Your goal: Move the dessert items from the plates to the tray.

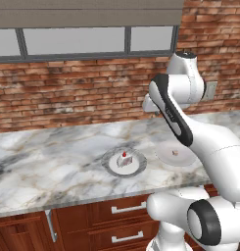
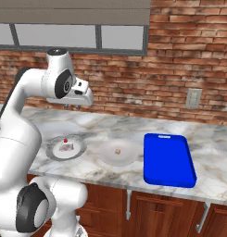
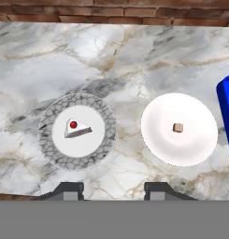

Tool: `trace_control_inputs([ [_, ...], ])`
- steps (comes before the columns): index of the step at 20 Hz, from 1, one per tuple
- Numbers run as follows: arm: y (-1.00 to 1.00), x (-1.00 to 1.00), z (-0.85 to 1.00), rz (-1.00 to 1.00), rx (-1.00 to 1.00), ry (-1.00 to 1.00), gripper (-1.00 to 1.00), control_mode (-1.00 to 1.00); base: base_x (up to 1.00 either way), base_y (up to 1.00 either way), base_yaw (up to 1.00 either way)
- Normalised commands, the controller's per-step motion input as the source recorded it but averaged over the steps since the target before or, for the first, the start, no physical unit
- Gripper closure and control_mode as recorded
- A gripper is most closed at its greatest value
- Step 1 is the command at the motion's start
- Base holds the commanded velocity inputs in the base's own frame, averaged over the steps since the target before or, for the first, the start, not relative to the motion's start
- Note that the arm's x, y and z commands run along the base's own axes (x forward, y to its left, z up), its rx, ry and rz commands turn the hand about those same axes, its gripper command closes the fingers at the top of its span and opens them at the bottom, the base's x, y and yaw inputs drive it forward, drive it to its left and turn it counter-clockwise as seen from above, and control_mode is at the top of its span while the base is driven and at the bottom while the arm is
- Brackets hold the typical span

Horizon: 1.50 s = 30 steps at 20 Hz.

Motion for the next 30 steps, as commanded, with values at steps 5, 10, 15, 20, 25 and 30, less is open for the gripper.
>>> trace_control_inputs([
  [5, 0.00, 0.13, 0.00, 0.00, 0.00, 0.04, -1.00, -1.00, 0.00, 0.00, 0.00],
  [10, -0.16, 0.25, 0.00, 0.00, 0.00, 0.16, -1.00, -1.00, 0.00, 0.00, 0.00],
  [15, -0.55, 0.45, -0.08, 0.00, 0.00, 0.21, -1.00, -1.00, 0.00, 0.00, 0.00],
  [20, -0.56, 0.33, -0.47, 0.00, 0.00, 0.07, -1.00, -1.00, 0.00, 0.00, 0.00],
  [25, -0.36, 0.30, -0.65, -0.03, 0.00, 0.00, -1.00, -1.00, 0.00, 0.00, 0.00],
  [30, -0.35, 0.31, -0.62, -0.04, 0.00, -0.01, -1.00, -1.00, 0.00, 0.00, 0.00],
])
